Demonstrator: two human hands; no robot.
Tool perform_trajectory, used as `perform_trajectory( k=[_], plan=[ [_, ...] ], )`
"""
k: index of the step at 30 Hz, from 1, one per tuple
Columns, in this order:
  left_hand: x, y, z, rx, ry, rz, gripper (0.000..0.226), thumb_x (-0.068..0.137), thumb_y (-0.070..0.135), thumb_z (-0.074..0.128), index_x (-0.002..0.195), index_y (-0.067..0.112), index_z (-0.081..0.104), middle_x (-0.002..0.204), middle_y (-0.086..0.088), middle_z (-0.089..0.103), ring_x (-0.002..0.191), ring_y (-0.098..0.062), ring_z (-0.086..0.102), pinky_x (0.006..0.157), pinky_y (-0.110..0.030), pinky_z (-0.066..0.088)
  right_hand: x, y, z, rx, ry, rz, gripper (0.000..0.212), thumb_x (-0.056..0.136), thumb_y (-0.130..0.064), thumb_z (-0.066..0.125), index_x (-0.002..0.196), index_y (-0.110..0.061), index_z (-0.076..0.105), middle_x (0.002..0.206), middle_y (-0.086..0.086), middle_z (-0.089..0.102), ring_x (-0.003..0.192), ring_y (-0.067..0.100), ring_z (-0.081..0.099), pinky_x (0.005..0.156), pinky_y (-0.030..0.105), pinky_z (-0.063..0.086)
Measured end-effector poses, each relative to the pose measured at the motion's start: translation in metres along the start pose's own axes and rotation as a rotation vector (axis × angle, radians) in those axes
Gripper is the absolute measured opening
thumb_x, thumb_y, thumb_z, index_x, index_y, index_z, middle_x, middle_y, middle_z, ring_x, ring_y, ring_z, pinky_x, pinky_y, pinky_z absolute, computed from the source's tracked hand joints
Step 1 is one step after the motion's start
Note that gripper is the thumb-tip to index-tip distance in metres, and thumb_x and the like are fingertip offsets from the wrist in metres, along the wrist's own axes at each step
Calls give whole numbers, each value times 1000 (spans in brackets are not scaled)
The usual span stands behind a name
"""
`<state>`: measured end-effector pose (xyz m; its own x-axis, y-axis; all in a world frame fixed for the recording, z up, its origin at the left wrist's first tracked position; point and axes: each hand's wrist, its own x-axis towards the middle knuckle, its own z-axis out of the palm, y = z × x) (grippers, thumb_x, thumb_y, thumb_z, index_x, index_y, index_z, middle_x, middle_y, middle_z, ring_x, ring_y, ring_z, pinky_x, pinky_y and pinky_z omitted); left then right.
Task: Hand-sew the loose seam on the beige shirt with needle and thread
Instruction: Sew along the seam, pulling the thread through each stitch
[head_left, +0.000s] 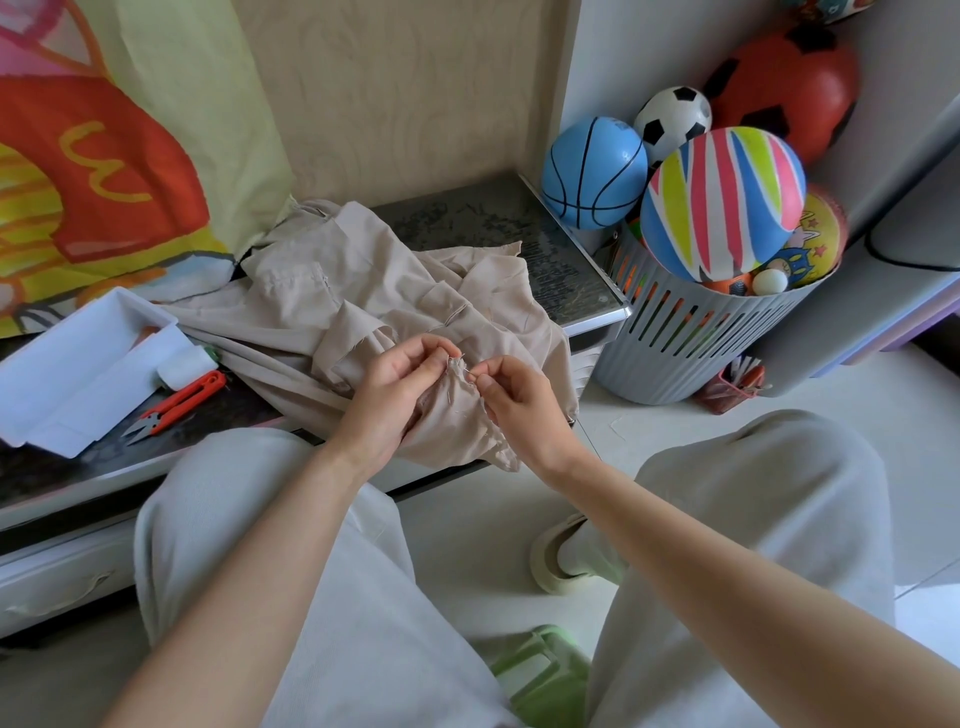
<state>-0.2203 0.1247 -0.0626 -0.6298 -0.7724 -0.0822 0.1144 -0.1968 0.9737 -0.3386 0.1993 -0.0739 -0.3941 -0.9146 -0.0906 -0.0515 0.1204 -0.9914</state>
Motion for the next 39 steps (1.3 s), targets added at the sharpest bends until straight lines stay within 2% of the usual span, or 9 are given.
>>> perform_trajectory(
  k=[5,9,13,20,23,28,32,39],
  plan=[
    [-2,4,2,-69,16,-35,19,95,6,47,84,11,61,70,5,66,69,-5,62,71,-17,49,0,3,1,49,17,18,22,98,-5,47,82,-17,56,50,-18,44,45,-2,39,52,13,33],
    [-3,4,1,-38,-8,-42,16,90,-1,52,87,11,61,73,4,68,73,-7,65,72,-17,51,0,3,2,68,25,32,19,98,-6,46,84,-15,55,54,-10,44,44,-1,38,51,12,34],
    [-3,3,-1,52,35,-44,12,85,5,64,85,16,68,76,4,69,78,-15,59,78,-28,43,0,4,1,94,27,42,21,98,-4,46,82,-15,54,54,-9,43,44,-1,38,50,13,34],
    [-2,0,-2,36,56,-88,11,67,20,73,78,19,74,79,-6,66,89,-30,45,75,-28,38,-2,8,-1,116,17,52,22,98,-3,45,82,-14,55,54,-8,44,42,-1,37,48,12,34],
    [-2,0,-3,35,34,-110,10,66,20,73,76,21,76,84,-13,61,92,-30,41,74,-29,36,-1,10,-1,112,7,57,21,98,-4,45,83,-14,55,60,-3,46,45,-1,39,50,13,35],
    [-2,0,-3,46,31,-155,10,65,18,74,74,20,76,87,-15,61,90,-29,42,74,-27,37,-1,15,-1,87,3,50,21,98,-4,45,83,-13,55,64,-1,50,49,0,42,52,13,38],
    [1,-4,-4,89,54,-188,10,76,5,71,81,14,71,77,-3,66,80,-21,51,68,-18,43,-2,15,-3,46,7,36,16,98,-1,43,88,-7,55,60,-3,46,44,-2,41,49,10,36],
    [2,-7,-1,122,86,-219,11,80,1,69,84,12,69,71,2,66,69,-12,53,61,-13,44,1,22,3,6,40,47,22,98,-5,45,81,-16,55,61,-5,49,46,-2,42,53,16,37]
  ],
)
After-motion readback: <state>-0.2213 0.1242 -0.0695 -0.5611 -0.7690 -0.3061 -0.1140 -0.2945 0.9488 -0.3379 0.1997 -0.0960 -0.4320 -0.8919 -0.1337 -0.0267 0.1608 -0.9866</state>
